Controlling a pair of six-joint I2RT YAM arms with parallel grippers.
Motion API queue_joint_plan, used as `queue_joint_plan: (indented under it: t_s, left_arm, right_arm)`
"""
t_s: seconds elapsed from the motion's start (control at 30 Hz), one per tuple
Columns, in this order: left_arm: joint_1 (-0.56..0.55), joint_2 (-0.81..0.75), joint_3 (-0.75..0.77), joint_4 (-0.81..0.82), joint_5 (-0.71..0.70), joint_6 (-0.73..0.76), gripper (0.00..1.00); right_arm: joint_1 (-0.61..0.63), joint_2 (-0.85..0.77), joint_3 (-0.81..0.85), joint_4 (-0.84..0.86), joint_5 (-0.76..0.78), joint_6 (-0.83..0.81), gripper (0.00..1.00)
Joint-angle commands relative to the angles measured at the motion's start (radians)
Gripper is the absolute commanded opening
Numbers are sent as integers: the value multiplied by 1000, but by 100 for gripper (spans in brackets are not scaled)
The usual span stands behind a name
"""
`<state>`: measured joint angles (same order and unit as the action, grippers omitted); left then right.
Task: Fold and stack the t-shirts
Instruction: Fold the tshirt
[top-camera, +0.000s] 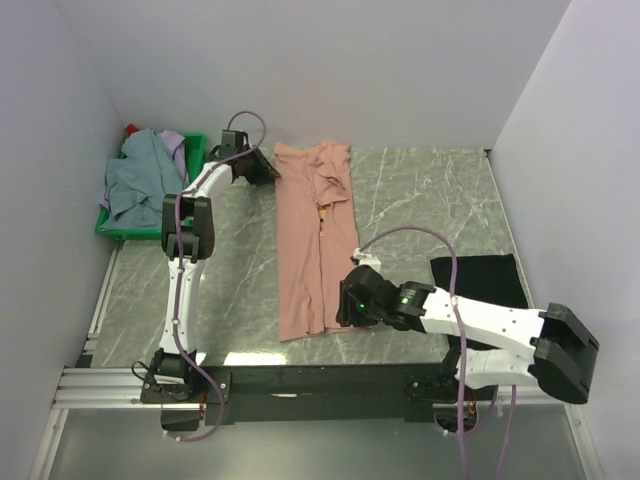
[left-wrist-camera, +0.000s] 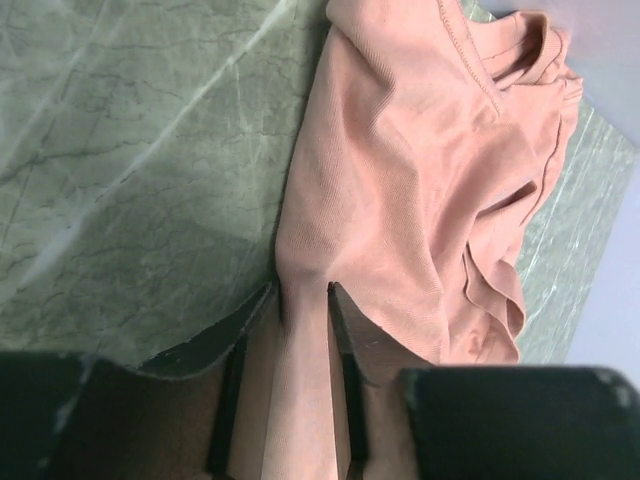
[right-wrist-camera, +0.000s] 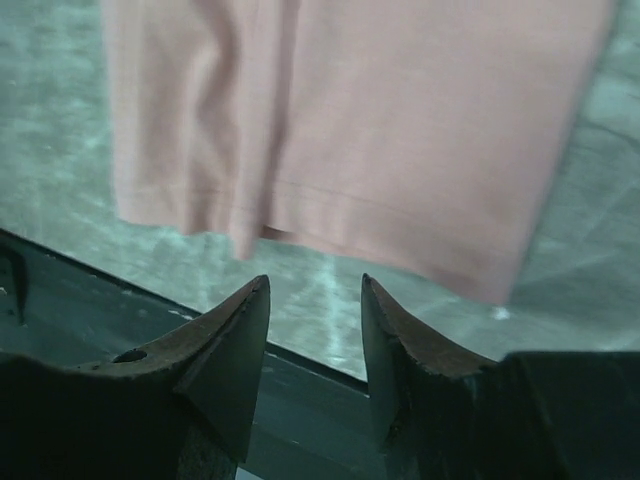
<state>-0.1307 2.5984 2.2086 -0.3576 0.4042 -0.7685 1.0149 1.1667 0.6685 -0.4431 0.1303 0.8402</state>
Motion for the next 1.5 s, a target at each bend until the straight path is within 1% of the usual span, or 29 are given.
queue_joint_plan:
  t_s: [0.0,0.1,0.33,0.57,0.7,0.77,0.8,0.87,0.9,1.0,1.1,1.2,1.4,1.47]
  left_arm:
    - [-4,-35,2,20,24,12,31]
    - [-4,-26,3,19,36,14,31]
    - [-4,-23,-20,35,53,20,35]
    - [-6,-1,11,31,67,5,34]
    - [-7,8,10,43,77,-9,29]
    - [-7,15,17,42,84,-12,27]
    - [-7,20,17,43,82,-17,25]
    - [-7,22,19,49,87,-22,23]
    - [-7,23,22,48,88,-22,21]
    - [-7,28,31,51,88,-28,18]
    - [-7,37,43,51,93,-34,14]
    - [-6,43,54,49,91,-41,12]
    - [-1,49,60,54,96,-52,10]
    - [0,51,60,55,96,-52,10]
  right_arm:
    - [48,82,115,21,90,13,48]
    - [86,132,181,-12,120,10,48]
    - [143,303,302,-78,175,-7,48]
    - [191,436,404,-147,224,-6,47]
    - [198,467,411,-149,245,-6,42]
    - [202,476,416,-157,247,-6,38]
    - [203,485,416,-155,246,-7,34]
    - [203,491,416,-157,246,-7,30]
    - [203,496,413,-157,244,-6,24]
    - [203,476,399,-149,241,0,13]
    - [203,452,379,-137,241,8,6]
    - [203,417,355,-135,239,23,3]
    - [202,341,273,-128,241,59,1]
    - [202,312,266,-123,241,63,2]
